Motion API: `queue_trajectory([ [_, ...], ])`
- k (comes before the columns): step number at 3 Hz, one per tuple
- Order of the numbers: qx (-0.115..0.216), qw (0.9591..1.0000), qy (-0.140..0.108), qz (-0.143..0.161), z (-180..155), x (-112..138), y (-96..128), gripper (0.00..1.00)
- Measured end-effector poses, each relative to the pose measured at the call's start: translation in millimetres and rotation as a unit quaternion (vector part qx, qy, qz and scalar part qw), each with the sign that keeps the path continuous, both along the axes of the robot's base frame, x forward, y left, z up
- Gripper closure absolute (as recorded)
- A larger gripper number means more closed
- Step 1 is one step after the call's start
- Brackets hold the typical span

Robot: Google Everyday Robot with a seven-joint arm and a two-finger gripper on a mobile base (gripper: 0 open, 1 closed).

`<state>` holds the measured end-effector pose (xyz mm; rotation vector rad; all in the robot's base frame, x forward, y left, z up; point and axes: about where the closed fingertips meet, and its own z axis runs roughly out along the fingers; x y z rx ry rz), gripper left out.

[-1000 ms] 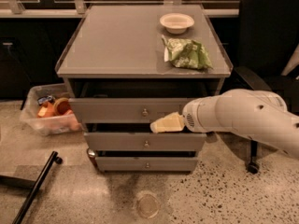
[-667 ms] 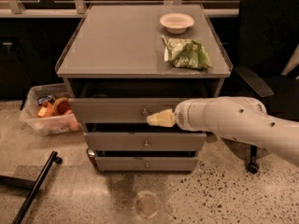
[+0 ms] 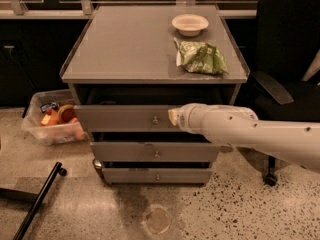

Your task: Open top drawer

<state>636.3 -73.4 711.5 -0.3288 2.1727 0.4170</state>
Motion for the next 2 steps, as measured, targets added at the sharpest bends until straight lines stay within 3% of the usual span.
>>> queue_trajectory([
  [1,0.006,0.9998,-0.012,-0.013,-6.4,23.7,2.2,0.96],
  [2,0.006,0.9994,-0.027,-0.022,-9.4,48.1,4.5,1.00],
])
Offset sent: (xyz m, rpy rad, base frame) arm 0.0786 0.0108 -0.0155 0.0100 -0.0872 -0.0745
